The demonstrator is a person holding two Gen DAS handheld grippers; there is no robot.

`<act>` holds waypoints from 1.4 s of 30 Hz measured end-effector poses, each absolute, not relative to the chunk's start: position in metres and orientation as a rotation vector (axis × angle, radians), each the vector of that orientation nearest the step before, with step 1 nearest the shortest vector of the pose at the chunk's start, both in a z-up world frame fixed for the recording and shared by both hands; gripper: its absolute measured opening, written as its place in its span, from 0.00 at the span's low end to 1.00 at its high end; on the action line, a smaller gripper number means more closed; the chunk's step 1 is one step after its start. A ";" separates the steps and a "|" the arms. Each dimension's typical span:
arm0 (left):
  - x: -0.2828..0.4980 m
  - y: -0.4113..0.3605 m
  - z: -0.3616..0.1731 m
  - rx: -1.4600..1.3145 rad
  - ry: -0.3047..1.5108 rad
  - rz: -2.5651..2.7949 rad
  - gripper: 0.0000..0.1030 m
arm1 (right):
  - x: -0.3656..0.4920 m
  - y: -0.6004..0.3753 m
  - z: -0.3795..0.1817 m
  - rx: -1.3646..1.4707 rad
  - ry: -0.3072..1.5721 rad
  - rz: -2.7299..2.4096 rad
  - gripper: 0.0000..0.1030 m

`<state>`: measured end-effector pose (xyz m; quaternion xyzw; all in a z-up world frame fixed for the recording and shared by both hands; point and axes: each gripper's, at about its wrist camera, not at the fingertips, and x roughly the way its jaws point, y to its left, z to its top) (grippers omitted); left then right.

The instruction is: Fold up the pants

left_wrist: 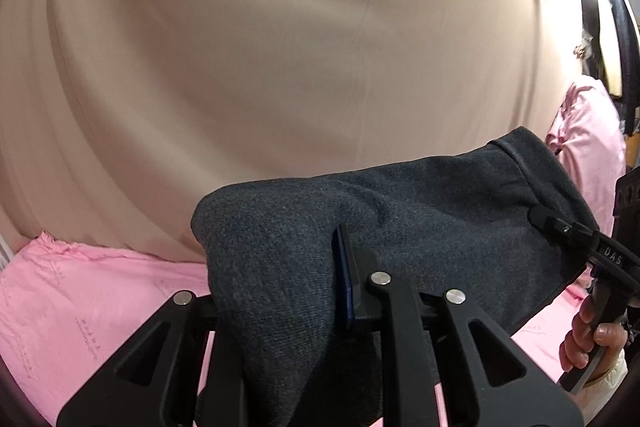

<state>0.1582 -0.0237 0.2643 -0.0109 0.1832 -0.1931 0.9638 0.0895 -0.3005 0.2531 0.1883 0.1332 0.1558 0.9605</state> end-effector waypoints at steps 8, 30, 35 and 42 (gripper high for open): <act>0.223 -0.049 0.185 0.029 0.526 -0.372 0.16 | 0.151 -0.320 0.165 0.453 0.455 0.265 0.29; 0.286 0.014 0.131 -0.245 0.776 -0.254 0.75 | 0.204 -0.307 0.118 0.321 0.702 0.194 0.21; 0.332 0.006 0.074 -0.139 0.940 -0.114 0.75 | 0.233 -0.313 0.084 0.281 0.790 0.092 0.28; 0.362 0.071 0.027 -0.445 1.248 -0.407 0.94 | 0.216 -0.349 0.061 0.350 0.775 0.082 0.53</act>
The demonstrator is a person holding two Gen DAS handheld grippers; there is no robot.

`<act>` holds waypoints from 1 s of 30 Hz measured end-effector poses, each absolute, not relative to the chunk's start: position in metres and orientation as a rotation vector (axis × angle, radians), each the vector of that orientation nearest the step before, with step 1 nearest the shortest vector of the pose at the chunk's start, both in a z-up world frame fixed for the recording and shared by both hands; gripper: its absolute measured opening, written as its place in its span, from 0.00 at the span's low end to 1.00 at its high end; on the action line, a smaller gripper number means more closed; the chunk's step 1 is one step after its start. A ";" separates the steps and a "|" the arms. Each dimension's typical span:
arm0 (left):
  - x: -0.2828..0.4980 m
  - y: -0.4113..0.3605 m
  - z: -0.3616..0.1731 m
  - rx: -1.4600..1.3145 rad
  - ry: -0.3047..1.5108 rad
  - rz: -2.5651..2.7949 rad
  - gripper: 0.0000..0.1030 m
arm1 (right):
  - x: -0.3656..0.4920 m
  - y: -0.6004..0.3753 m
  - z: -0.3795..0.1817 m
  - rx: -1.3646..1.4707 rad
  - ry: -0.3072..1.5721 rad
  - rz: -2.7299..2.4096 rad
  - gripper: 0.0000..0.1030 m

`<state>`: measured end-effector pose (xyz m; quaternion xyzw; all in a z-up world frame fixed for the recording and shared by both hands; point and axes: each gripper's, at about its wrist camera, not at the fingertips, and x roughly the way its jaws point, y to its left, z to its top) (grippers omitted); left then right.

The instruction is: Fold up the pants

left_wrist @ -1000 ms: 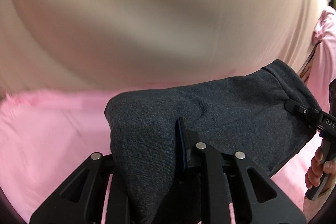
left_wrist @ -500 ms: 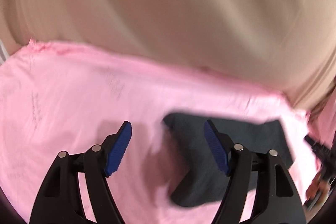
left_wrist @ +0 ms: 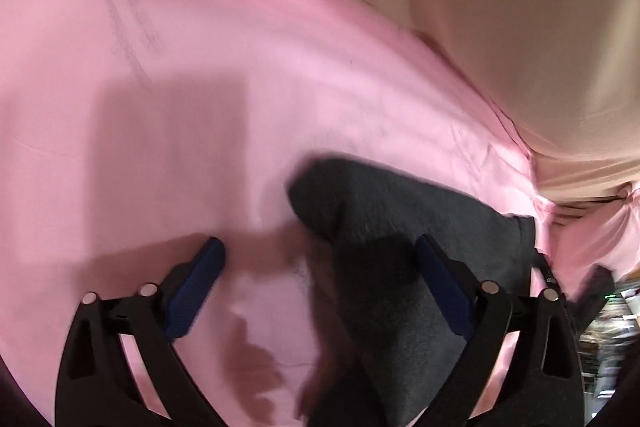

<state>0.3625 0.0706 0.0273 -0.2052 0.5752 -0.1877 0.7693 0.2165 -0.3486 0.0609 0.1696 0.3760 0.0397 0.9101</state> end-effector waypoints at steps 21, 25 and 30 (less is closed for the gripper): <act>0.298 0.089 0.047 -0.351 1.045 -0.379 0.93 | 0.155 -0.340 0.056 0.347 0.817 0.060 0.66; 0.273 0.075 0.030 -0.334 1.055 -0.409 0.80 | 0.143 -0.353 0.034 0.487 0.873 0.065 0.68; 0.278 0.061 0.019 -0.410 1.147 -0.447 0.11 | 0.150 -0.354 0.021 0.597 0.909 0.168 0.44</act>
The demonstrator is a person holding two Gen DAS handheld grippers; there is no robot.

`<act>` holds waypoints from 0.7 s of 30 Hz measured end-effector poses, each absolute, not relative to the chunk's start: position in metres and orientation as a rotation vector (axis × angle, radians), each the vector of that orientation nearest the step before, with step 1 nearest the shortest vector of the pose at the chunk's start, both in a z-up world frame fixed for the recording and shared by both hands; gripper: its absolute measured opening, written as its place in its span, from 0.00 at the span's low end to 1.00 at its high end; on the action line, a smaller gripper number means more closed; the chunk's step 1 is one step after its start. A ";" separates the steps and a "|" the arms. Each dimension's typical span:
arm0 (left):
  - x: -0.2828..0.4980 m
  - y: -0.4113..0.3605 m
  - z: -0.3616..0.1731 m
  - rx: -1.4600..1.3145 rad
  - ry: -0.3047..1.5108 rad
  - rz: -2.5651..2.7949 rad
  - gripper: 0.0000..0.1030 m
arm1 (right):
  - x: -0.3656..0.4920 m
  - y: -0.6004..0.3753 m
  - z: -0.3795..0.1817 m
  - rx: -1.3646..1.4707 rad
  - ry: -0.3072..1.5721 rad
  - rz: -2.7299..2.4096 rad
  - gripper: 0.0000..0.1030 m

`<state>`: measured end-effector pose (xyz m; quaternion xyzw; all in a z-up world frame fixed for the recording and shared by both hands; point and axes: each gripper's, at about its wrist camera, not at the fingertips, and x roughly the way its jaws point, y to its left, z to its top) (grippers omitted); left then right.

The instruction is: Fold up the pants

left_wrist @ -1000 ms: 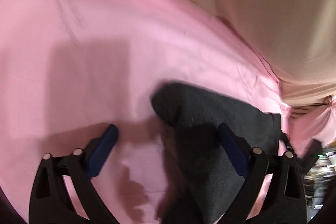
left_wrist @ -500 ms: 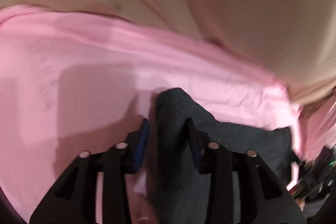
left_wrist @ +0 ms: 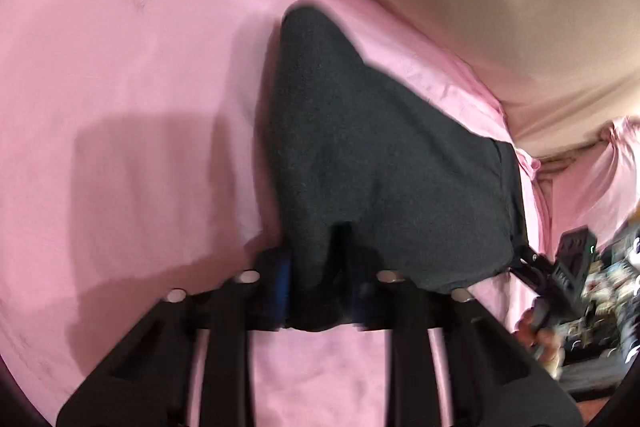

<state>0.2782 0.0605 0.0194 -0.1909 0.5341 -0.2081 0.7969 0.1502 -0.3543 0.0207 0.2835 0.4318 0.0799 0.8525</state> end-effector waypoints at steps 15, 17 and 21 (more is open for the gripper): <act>0.239 0.082 0.051 -0.424 1.165 -0.388 0.11 | 0.101 -0.358 0.084 0.424 0.775 0.090 0.43; 0.237 0.081 0.078 -0.382 1.073 -0.375 0.12 | 0.115 -0.342 0.106 0.369 0.749 0.152 0.28; 0.264 0.043 0.096 -0.347 1.007 -0.407 0.16 | 0.177 -0.306 0.108 0.302 0.787 0.217 0.02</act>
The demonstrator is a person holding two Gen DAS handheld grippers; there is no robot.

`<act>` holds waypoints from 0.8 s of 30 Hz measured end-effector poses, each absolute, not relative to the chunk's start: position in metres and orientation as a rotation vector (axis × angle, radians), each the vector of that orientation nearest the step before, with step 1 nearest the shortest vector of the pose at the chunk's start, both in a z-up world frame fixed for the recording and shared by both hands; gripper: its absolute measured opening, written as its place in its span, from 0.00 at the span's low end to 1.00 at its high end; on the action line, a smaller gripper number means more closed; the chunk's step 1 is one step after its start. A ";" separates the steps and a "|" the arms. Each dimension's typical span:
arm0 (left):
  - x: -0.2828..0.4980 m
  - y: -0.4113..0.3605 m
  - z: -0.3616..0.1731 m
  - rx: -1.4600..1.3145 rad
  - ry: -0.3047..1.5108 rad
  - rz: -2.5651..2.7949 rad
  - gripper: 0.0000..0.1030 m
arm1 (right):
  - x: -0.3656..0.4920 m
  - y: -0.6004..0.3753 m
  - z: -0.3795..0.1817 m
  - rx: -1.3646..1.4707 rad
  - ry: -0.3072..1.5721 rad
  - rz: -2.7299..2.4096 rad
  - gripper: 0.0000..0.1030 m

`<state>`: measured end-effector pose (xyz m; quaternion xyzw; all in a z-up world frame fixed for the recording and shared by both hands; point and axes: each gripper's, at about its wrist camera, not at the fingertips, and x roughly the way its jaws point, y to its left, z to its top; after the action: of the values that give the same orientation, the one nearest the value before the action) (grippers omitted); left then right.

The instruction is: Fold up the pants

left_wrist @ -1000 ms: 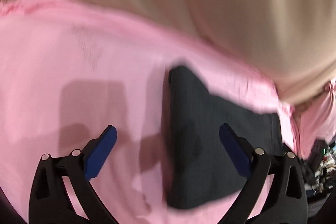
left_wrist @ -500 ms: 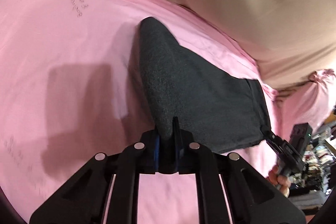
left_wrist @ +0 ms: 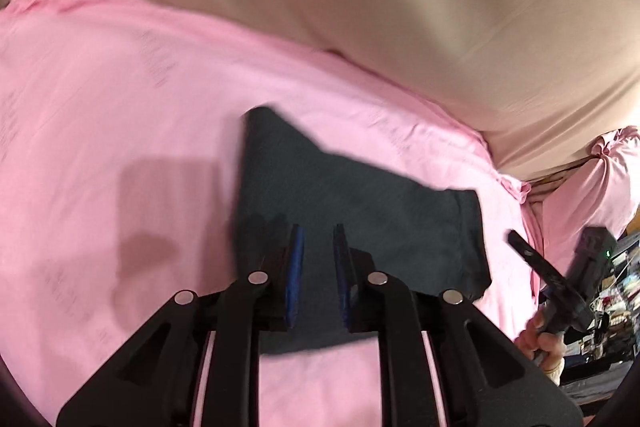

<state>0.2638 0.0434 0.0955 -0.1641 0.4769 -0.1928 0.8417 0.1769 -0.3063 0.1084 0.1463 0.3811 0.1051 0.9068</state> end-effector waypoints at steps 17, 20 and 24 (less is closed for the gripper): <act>0.270 0.028 0.049 -0.162 1.002 -0.216 0.24 | 0.164 -0.317 0.090 0.326 0.796 0.078 0.03; 0.238 0.021 0.068 -0.070 0.927 -0.187 0.44 | 0.133 -0.304 0.088 0.254 0.823 0.061 0.04; 0.207 0.011 0.071 0.019 0.915 -0.166 0.45 | 0.126 -0.319 0.058 0.284 0.888 -0.006 0.03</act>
<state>0.2067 0.0111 0.0715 0.0094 0.4412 -0.0802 0.8938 0.1259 -0.3190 0.0585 0.1369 0.4283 -0.0030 0.8932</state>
